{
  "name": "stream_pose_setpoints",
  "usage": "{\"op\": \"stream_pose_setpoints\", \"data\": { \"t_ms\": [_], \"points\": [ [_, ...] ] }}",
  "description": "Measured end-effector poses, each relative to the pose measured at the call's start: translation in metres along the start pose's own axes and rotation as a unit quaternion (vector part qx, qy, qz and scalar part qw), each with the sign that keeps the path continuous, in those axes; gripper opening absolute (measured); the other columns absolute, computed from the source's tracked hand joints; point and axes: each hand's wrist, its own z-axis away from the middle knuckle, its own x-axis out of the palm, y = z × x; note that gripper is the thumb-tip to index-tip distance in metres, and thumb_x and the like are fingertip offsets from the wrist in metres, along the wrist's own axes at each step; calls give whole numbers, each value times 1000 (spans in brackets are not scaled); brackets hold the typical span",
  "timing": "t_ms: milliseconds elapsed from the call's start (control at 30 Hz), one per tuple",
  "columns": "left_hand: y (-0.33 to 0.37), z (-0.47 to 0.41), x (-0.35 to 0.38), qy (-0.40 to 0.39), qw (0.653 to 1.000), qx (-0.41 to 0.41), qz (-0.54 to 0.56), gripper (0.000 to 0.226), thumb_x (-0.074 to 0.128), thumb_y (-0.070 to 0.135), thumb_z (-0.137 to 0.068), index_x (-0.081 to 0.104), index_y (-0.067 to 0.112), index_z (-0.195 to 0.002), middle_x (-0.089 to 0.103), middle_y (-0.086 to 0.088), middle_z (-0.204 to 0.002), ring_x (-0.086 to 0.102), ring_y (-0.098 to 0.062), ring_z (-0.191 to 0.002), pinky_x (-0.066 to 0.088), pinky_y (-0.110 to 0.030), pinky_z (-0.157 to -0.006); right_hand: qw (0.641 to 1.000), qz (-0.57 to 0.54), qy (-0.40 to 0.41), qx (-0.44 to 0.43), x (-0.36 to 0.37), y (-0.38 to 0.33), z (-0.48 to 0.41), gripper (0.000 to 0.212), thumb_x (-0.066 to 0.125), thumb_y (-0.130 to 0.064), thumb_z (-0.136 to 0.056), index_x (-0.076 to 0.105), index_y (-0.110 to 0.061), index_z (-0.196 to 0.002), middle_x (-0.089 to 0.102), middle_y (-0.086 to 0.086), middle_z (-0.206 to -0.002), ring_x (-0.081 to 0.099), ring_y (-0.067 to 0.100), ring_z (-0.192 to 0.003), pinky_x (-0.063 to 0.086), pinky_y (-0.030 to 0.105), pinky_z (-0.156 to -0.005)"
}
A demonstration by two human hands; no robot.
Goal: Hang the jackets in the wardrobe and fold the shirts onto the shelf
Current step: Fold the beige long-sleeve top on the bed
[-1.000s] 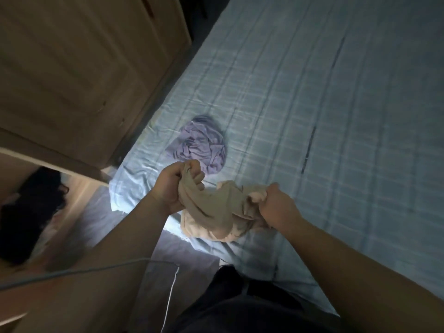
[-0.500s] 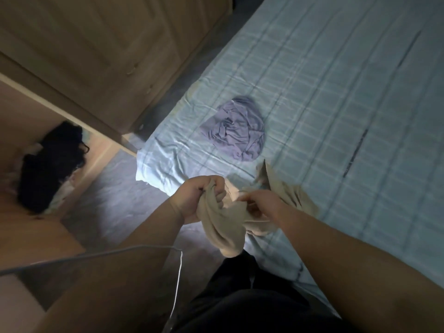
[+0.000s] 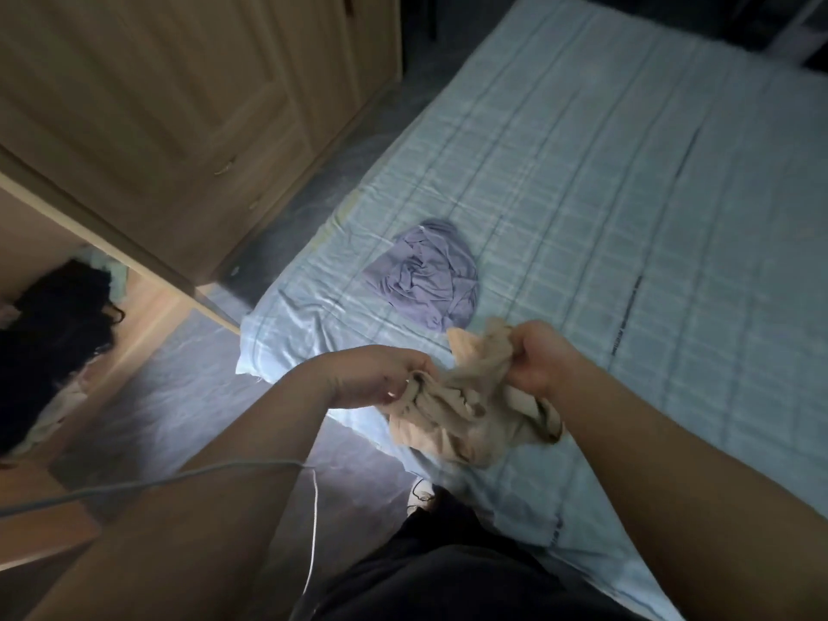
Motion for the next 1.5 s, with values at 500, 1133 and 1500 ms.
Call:
{"op": "stream_pose_setpoints", "data": {
  "t_ms": [500, 1133, 1500],
  "points": [
    [204, -42, 78, 60, 900, 256, -348, 74, 77, 20, -75, 44, 29, -141, 49, 8, -134, 50, -9, -120, 43, -25, -98, 918, 245, -75, -303, -25, -140, 247, 30, 54, -11, -84, 67, -9, -111, 67, 19, -109, 66, 28, -98, 57, 37, -81],
    [378, -103, 272, 75, 785, 364, -496, 13, 69, 27, -83, 60, 17, -81, 62, 6, -77, 56, -7, -71, 43, -25, -62, 704, 449, 394, -384, -250, -189, 359, 15, 52, -1, -78, 61, -8, -67, 54, -3, -60, 49, 14, -64, 33, 32, -60],
    [386, -188, 332, 206, 673, 124, -700, 27, 73, 28, -80, 68, 10, -99, 69, -11, -102, 65, -30, -93, 47, -32, -71, 652, 418, 418, -476, -396, -254, 370, 15, 37, -13, -68, 50, -7, -70, 49, 0, -63, 45, 11, -64, 34, 28, -60]
  ]
}}
